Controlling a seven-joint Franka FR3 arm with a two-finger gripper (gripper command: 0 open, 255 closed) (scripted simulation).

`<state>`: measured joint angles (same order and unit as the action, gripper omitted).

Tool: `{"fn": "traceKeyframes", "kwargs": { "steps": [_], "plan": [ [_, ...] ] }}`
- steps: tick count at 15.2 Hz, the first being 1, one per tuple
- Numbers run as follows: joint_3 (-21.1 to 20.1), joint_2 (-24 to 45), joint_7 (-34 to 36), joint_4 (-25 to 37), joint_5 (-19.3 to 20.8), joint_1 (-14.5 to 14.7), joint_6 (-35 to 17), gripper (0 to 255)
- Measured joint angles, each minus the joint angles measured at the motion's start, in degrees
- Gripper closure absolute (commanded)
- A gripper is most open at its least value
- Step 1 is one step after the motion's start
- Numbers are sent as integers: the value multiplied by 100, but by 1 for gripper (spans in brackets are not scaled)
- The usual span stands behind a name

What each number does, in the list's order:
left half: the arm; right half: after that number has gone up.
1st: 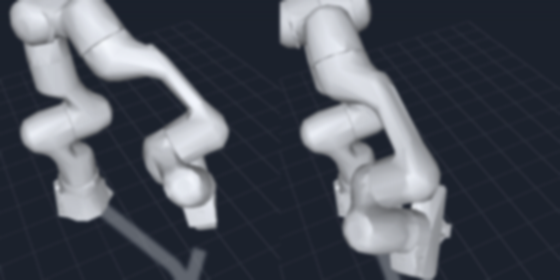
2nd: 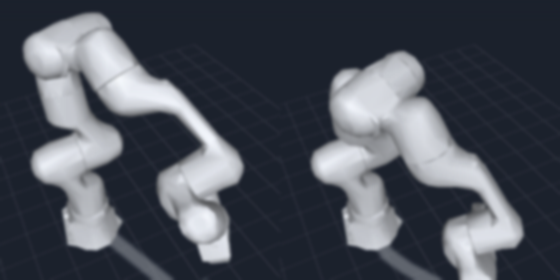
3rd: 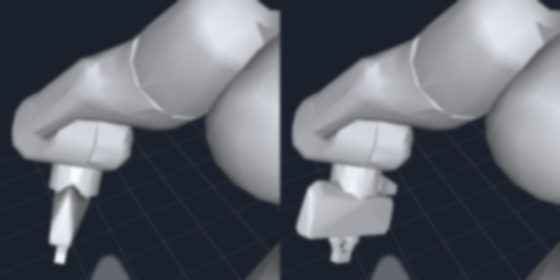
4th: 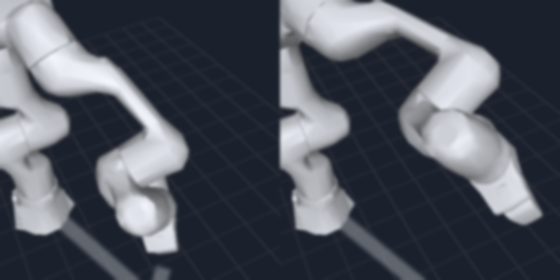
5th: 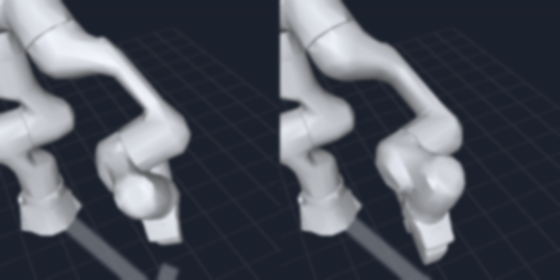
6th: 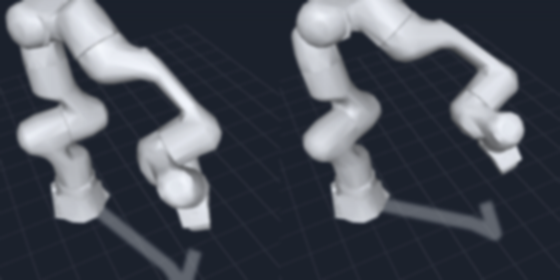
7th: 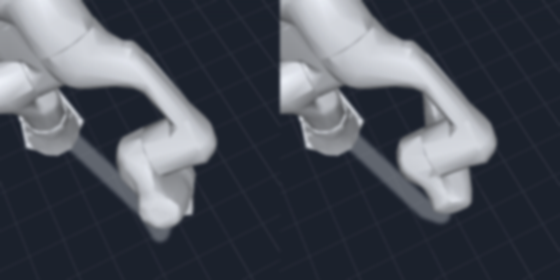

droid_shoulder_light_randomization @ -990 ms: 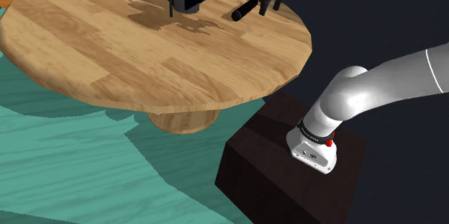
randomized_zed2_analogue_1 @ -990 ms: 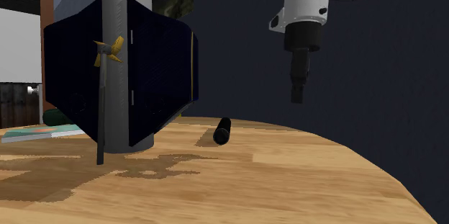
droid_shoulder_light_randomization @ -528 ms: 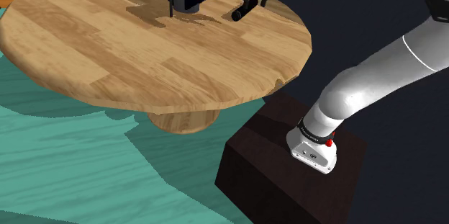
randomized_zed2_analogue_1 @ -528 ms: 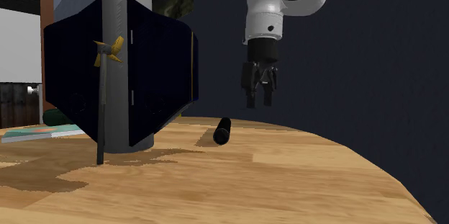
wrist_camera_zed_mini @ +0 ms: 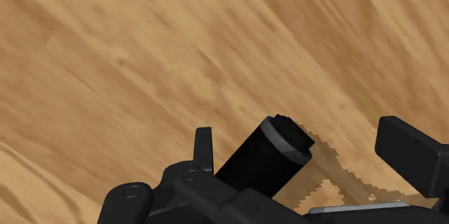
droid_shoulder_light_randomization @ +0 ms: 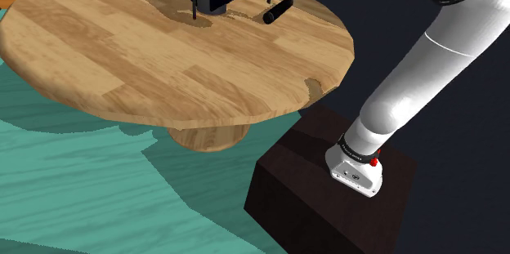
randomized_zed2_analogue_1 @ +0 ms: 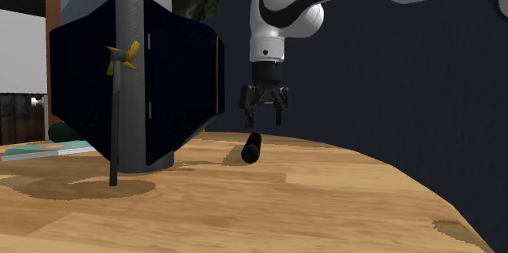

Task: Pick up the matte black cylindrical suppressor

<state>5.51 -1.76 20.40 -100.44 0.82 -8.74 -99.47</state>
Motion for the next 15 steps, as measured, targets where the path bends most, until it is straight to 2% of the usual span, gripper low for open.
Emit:
{"fn": "traceKeyframes", "kwargs": {
  "steps": [8, 13, 15],
  "plan": [
    [354, 1723, 942, 1970, -281, -384, 434, 0],
    [587, 2911, 1446, 3483, -573, -787, 891, 0],
    [631, 3175, 1614, 3767, -642, -874, 950, 0]
  ]
}}
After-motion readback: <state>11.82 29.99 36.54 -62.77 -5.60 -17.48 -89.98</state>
